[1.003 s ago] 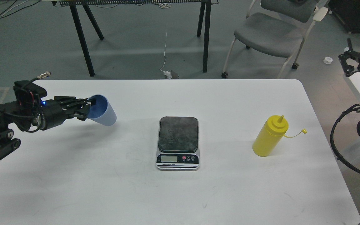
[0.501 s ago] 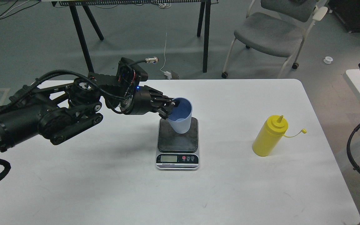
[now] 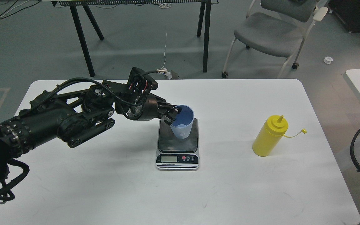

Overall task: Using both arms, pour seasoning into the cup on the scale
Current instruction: 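Carry the blue cup over the scale and lower it onto the scale, then open the left gripper and raise it away from the cup, then move the right gripper to the yellow squeeze bottle and grasp it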

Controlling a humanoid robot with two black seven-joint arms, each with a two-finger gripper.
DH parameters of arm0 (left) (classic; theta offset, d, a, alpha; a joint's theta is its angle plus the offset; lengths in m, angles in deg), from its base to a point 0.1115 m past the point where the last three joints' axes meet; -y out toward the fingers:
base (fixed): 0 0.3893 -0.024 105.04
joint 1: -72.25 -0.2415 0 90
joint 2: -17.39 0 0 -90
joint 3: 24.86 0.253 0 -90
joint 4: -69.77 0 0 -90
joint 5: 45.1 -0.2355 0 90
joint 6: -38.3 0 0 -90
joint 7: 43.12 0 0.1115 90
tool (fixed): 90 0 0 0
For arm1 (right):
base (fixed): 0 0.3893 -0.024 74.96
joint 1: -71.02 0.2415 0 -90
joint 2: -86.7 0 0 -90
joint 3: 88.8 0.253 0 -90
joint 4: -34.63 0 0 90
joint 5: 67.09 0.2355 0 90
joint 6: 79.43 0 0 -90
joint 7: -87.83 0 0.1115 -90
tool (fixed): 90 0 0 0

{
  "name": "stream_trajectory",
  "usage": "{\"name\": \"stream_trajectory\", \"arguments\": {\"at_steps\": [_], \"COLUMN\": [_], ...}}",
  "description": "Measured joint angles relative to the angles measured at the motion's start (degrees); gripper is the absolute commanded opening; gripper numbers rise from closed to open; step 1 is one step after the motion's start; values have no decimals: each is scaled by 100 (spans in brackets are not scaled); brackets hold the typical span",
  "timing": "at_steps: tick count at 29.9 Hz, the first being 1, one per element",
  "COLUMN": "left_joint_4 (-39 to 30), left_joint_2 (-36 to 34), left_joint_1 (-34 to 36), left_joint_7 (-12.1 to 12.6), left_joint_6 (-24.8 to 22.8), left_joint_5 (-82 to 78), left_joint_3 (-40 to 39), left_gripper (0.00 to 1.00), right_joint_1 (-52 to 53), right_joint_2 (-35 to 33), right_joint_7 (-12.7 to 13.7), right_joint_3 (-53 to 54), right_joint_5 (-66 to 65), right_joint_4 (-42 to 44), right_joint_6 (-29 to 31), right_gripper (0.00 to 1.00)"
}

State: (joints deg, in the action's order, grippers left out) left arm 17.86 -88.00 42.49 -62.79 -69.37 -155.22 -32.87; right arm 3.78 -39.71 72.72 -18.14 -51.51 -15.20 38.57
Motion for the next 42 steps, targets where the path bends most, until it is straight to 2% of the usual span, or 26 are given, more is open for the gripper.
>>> {"name": "stream_trajectory", "arguments": {"at_steps": [3,4,7,10,12,13,15,16,17,22,29,32,36,42], "left_joint_4": [6,6,6,5,0,-7,-21,-24,-27,-8,8,12,118,454], "left_joint_2": [7,8,5,5,-14,-37,-81,-101,-120,-336,-454,-470,-546,-697], "left_joint_1": [-9,-10,-11,-16,-20,-20,-19,-16,-5,16,65,55,-61,-393], "left_joint_7": [1,1,1,1,1,1,1,-1,-7,-33,-63,-78,-80,-73], "left_joint_6": [-1,-1,-12,-17,-18,-17,0,37,87,409,454,449,417,277], "left_joint_5": [0,2,31,63,79,86,150,259,414,2490,6350,7823,9325,10853], "left_joint_3": [1,1,1,1,-3,-9,-57,-103,-162,-793,-1055,-1487,-2137,-2956], "left_gripper": [19,24,48,52,60,66,88,95,98,99,99,99,99,99], "right_joint_1": [-1,-3,-21,-37,-67,-85,-143,-200,-271,-1230,-3001,-3608,-4081,-4236], "right_joint_2": [0,0,0,0,-26,-43,-56,-56,-56,-62,64,232,610,1143], "right_joint_7": [0,0,0,0,0,0,-1,-1,-1,2,-8,-9,-10,-13], "right_joint_3": [1,1,1,2,6,9,15,37,87,405,856,826,638,-80], "right_joint_5": [-2,-2,-2,-3,-3,-3,2,29,70,406,471,464,401,96], "right_joint_4": [-8,-9,-9,-9,-10,-17,-41,-78,-138,-1052,-2740,-3283,-3425,-3145], "right_joint_6": [0,0,0,0,0,0,0,0,0,0,0,0,0,0], "right_gripper": [100,100,100,100,100,100,100,100,100,100,100,100,100,100]}}
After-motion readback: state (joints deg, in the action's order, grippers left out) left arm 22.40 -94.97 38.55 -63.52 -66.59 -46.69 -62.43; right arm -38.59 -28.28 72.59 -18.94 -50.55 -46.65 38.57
